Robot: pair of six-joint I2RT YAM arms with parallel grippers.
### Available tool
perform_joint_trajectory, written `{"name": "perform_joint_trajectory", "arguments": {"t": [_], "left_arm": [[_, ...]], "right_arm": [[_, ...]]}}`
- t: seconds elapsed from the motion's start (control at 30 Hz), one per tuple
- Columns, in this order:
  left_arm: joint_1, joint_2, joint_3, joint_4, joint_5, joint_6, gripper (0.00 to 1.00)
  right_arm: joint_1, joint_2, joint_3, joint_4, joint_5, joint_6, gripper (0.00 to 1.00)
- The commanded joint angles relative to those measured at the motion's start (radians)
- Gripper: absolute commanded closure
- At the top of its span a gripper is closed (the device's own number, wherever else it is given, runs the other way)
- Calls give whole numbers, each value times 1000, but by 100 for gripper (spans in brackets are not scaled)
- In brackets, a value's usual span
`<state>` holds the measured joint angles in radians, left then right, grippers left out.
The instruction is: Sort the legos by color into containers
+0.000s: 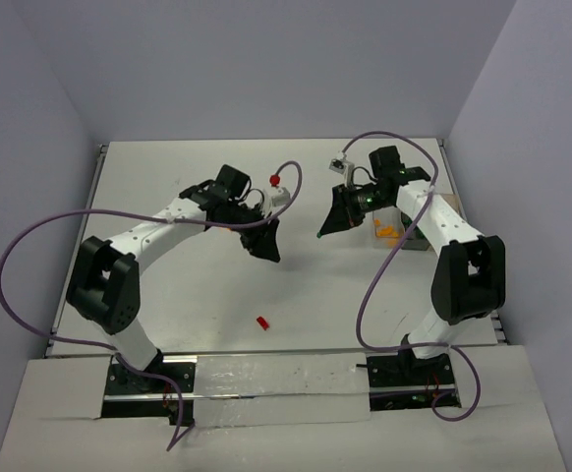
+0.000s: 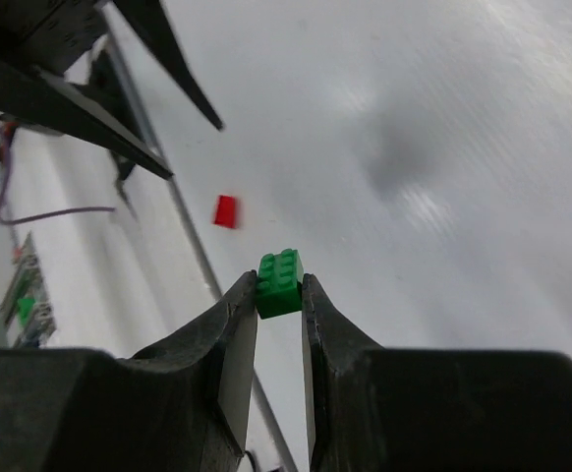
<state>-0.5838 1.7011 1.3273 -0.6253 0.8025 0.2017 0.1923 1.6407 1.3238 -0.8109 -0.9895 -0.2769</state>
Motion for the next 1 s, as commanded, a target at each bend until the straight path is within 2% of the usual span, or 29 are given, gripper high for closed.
{"name": "perform_joint_trajectory", "arguments": {"t": [0.0,0.07,0.23,0.43,0.63,0.73,0.97], "left_arm": [[-40,-87,-107,15,-171,103,43],[-93,-106,-159,22,-229,128,41],[-211,-100,-240,0,-337,156,28],[-321,-177,-357,-22,-403,268,25],[-394,-142,-361,-39,-498,169,25],[-439,-109,-367,-54,-591,94,25],[-469,10,-297,-166,-646,-46,25]], "right_arm": [[-76,-87,-24,64,145,31,100],[-139,-96,-23,58,158,40,100],[-273,-109,4,1,174,11,100],[-362,-115,37,-51,206,-31,100],[-376,-125,45,-63,216,-30,100],[-379,-131,46,-65,220,-30,100],[-381,-134,48,-65,217,-25,100]]}}
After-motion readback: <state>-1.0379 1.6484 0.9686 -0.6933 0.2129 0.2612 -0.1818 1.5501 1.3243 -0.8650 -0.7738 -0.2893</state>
